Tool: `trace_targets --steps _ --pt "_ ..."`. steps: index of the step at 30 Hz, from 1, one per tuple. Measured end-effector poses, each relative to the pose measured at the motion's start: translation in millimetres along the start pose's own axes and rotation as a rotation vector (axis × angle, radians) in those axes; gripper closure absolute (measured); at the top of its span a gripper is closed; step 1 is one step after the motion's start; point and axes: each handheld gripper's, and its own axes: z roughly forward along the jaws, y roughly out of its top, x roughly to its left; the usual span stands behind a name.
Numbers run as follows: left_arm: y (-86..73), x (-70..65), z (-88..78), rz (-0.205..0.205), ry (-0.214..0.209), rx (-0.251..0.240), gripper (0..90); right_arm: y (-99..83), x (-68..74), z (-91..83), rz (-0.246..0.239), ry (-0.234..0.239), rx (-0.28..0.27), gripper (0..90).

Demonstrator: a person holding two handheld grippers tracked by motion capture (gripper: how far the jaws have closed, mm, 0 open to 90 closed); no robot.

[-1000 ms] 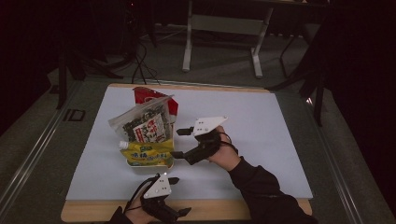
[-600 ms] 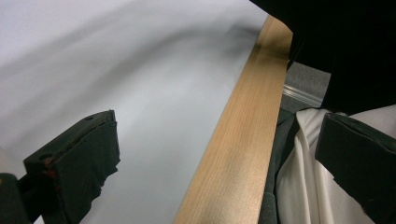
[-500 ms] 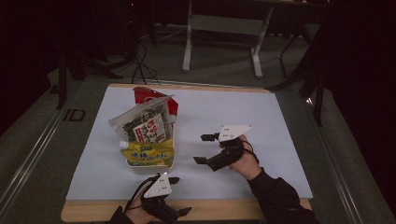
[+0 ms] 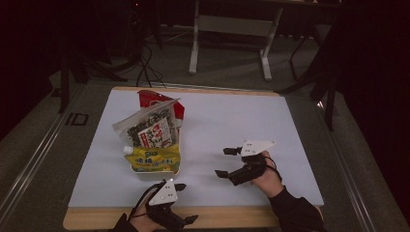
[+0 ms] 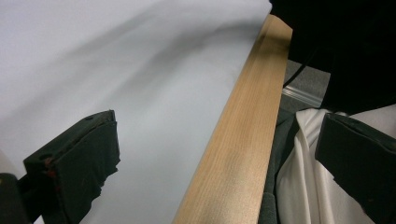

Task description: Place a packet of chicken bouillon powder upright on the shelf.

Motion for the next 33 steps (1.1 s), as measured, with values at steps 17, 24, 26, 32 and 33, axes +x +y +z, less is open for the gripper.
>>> trace_targets --steps 17,24,26,32,33 --pt "0.4 0.1 0.7 0.000 -0.003 -0.002 1.0 -46.7 -2.5 -24.5 0.070 -0.056 0.037 14.2" --pt "0.4 0.0 1.1 0.003 -0.004 -0.001 1.0 -59.7 0.1 -35.8 0.078 -0.067 0.004 14.1" --pt "0.3 0.0 1.4 0.000 -0.004 -0.002 1.0 -61.8 1.6 -38.8 0.072 -0.088 0.004 14.1" --pt "-0.2 0.1 2.1 -0.001 -0.005 -0.001 1.0 -71.9 3.6 -47.0 0.069 -0.122 0.010 14.1" --pt "-0.4 0.1 2.2 0.000 -0.004 0.001 1.0 -73.5 3.5 -48.4 0.079 -0.125 0.012 14.1"
